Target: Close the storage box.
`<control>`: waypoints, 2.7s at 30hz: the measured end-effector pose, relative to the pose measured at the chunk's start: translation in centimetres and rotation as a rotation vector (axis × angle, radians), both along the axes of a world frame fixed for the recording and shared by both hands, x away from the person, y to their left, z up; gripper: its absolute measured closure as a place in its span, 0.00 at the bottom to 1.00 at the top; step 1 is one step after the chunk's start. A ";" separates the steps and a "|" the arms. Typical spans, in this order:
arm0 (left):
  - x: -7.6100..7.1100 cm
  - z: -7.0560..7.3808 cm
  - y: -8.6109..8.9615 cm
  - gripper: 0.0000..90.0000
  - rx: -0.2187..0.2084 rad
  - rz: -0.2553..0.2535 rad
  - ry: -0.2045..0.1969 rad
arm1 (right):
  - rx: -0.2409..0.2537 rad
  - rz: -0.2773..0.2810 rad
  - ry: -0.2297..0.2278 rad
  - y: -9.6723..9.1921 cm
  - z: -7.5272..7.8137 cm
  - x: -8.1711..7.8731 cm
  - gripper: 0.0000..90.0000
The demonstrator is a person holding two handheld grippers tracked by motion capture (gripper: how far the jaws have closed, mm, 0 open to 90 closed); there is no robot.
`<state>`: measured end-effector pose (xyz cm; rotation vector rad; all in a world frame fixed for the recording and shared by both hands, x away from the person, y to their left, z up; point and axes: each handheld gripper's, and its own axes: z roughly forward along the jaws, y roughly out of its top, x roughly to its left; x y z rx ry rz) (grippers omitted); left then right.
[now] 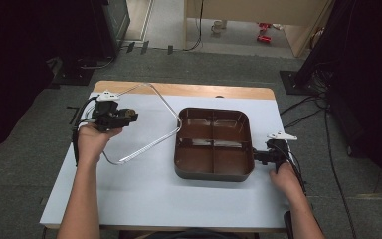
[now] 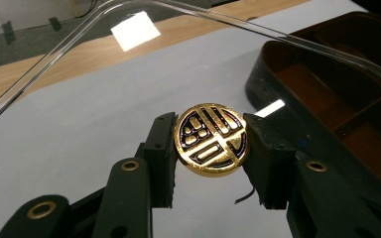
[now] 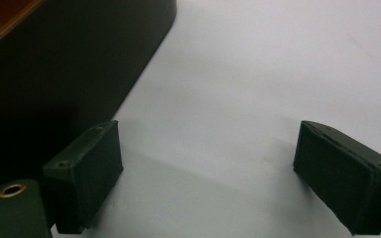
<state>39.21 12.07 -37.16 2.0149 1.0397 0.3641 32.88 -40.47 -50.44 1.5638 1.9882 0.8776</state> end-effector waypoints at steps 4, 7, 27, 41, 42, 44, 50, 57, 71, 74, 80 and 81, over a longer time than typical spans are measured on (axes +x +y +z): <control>-0.4 0.4 -1.9 0.66 0.041 -0.038 -0.047 | 0.000 0.000 0.001 0.0 0.0 0.0 0.12; -0.4 0.4 -2.6 0.66 0.033 -0.065 -0.039 | 0.001 0.000 0.001 0.0 0.0 0.0 0.12; 0.4 -0.5 -9.6 0.66 0.038 -0.290 -0.038 | -0.002 0.002 -0.001 0.0 0.0 0.0 0.12; 0.6 -1.3 -13.8 0.66 0.021 -0.422 -0.037 | -0.002 0.001 -0.001 0.0 0.0 0.0 0.12; 0.6 -1.5 -14.2 0.66 0.021 -0.442 -0.034 | -0.001 0.000 0.000 0.0 0.0 0.0 0.12; 0.6 -1.7 -14.7 0.66 0.019 -0.456 -0.038 | 0.000 0.000 0.000 0.0 0.0 0.0 0.12; 0.6 -2.2 -15.9 0.66 -0.014 -0.494 -0.028 | -0.001 0.001 0.001 0.0 0.0 0.0 0.12; 0.4 -3.2 -17.7 0.66 0.017 -0.544 -0.017 | 0.001 0.000 0.001 0.0 0.0 0.0 0.12; 0.7 -4.9 -22.1 0.66 0.093 -0.637 -0.012 | 0.001 0.000 0.001 0.0 0.0 0.0 0.12; 0.9 -5.2 -22.3 0.66 0.072 -0.636 0.004 | 0.000 0.000 0.000 0.0 0.0 0.0 0.12; 0.9 -5.2 -22.5 0.66 0.055 -0.636 0.004 | 0.001 0.000 0.001 0.0 0.0 0.0 0.12; 0.9 -5.2 -22.5 0.66 0.055 -0.636 0.004 | 0.001 0.000 0.001 0.0 0.0 0.0 0.12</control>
